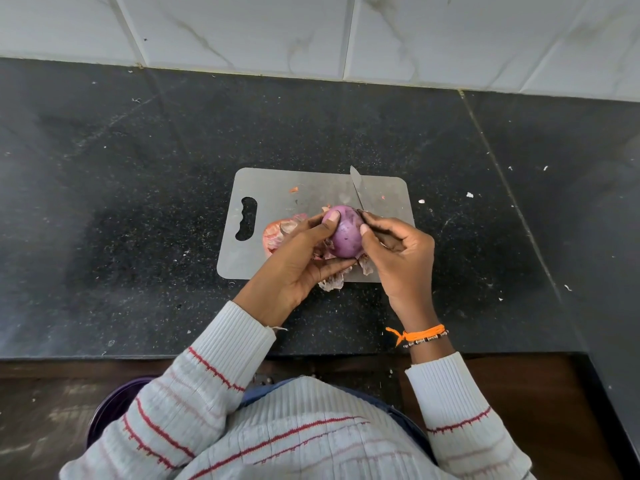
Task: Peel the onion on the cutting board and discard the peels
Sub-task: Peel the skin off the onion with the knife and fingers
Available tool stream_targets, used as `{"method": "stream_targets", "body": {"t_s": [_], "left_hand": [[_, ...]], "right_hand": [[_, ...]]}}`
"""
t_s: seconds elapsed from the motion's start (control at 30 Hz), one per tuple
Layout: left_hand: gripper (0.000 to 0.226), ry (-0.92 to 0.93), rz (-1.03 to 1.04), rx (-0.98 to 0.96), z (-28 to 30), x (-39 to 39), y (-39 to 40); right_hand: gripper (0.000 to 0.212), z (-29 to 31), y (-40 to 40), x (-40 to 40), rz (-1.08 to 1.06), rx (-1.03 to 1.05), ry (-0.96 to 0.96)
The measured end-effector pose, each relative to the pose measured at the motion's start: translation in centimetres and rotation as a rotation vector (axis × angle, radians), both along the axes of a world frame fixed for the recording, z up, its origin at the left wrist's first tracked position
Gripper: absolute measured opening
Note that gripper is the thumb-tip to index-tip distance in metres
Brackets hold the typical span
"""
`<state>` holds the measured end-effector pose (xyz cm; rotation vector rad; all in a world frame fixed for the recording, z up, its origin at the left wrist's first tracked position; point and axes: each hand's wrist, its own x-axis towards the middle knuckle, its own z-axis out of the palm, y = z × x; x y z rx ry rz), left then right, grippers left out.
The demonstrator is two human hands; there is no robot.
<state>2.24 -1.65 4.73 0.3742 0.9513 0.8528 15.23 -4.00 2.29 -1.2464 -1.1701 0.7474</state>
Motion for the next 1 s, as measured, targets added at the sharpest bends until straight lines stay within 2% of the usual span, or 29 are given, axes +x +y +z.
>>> {"method": "stream_targets", "body": {"t_s": [0.13, 0.2, 0.43, 0.5, 0.6, 0.8, 0.9, 1.0], "left_hand": [[0.018, -0.009, 0.000, -0.012, 0.22, -0.01, -0.01], [0.018, -0.011, 0.002, -0.019, 0.31, -0.05, 0.07], [0.015, -0.021, 0.012, -0.006, 0.55, -0.11, 0.30], [0.014, -0.032, 0.010, 0.000, 0.59, -0.21, 0.32], [0.016, -0.045, 0.011, -0.001, 0.61, -0.39, 0.46], [0.014, -0.046, -0.005, 0.028, 0.70, -0.52, 0.64], [0.016, -0.031, -0.024, 0.049, 0.54, -0.52, 0.68], [0.007, -0.002, -0.040, 0.067, 0.44, -0.60, 0.66]], "right_hand": [[0.016, -0.44, 0.10, 0.45, -0.017, -0.038, 0.057], [0.018, -0.50, 0.22, 0.55, -0.061, -0.037, 0.066], [0.031, -0.59, 0.59, 0.20, -0.074, -0.057, -0.105], [0.024, -0.46, 0.42, 0.17, -0.067, -0.038, -0.120], [0.005, -0.10, 0.38, 0.36, -0.077, -0.010, -0.033], [0.025, 0.33, 0.47, -0.28, 0.042, -0.013, 0.104], [0.020, 0.24, 0.70, -0.31, 0.029, -0.037, 0.130], [0.011, 0.04, 0.84, -0.20, 0.014, -0.080, 0.203]]}}
